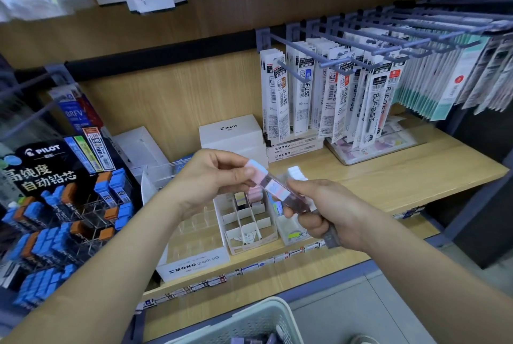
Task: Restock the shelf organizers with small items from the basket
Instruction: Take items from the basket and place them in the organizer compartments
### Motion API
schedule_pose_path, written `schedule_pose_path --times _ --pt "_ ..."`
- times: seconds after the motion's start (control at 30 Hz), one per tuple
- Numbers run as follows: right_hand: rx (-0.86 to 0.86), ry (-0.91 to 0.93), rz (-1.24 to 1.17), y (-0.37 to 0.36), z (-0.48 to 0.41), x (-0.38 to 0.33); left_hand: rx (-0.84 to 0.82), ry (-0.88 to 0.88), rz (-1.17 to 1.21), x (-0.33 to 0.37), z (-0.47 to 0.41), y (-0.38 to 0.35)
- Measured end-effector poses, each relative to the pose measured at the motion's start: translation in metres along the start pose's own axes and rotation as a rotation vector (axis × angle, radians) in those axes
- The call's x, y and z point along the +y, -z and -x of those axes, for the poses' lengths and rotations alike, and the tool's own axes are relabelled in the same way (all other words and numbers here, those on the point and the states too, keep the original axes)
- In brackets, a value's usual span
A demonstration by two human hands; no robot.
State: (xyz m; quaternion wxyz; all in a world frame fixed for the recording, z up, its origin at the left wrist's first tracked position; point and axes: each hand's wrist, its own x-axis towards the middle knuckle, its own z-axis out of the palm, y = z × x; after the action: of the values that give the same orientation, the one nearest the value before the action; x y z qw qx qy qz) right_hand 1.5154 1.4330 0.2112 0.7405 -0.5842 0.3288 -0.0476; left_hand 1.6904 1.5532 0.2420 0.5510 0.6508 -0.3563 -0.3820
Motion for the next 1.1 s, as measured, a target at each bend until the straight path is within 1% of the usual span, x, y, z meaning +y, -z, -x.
schedule_pose_path --times 0.07,0.2,0.27,0.4,0.53,0.6,0.73,0.83,0.97,1.1 --pt "0.015 0.012 0.018 0.001 -0.001 0.001 0.086 0.008 0.007 -0.001 -0.001 0.000" --pt "0.090 0.041 0.101 0.001 -0.003 0.004 0.217 -0.065 -0.138 -0.002 -0.002 0.001" --pt "0.144 0.043 0.072 0.002 -0.005 0.004 0.265 -0.099 -0.209 0.000 -0.002 0.003" --pt "0.224 0.034 -0.061 0.005 -0.008 0.005 0.275 -0.130 -0.439 -0.001 -0.003 0.010" --pt "0.264 0.042 -0.091 0.005 -0.009 0.005 0.319 -0.213 -0.718 -0.011 -0.003 0.009" --pt "0.238 0.029 -0.075 0.006 -0.008 0.005 0.345 -0.265 -0.790 -0.017 -0.001 0.004" --pt "0.114 0.017 -0.059 0.007 -0.005 0.009 0.387 -0.411 -0.872 -0.029 -0.003 -0.001" --pt "0.068 0.020 0.024 0.002 -0.003 0.013 0.387 -0.473 -0.938 -0.037 -0.007 -0.005" --pt "0.033 0.027 0.102 -0.006 -0.001 0.015 0.386 -0.380 -0.919 -0.048 -0.013 -0.009" --pt "0.018 0.010 0.011 -0.007 -0.003 0.015 0.377 -0.335 -0.931 -0.054 -0.020 -0.010"
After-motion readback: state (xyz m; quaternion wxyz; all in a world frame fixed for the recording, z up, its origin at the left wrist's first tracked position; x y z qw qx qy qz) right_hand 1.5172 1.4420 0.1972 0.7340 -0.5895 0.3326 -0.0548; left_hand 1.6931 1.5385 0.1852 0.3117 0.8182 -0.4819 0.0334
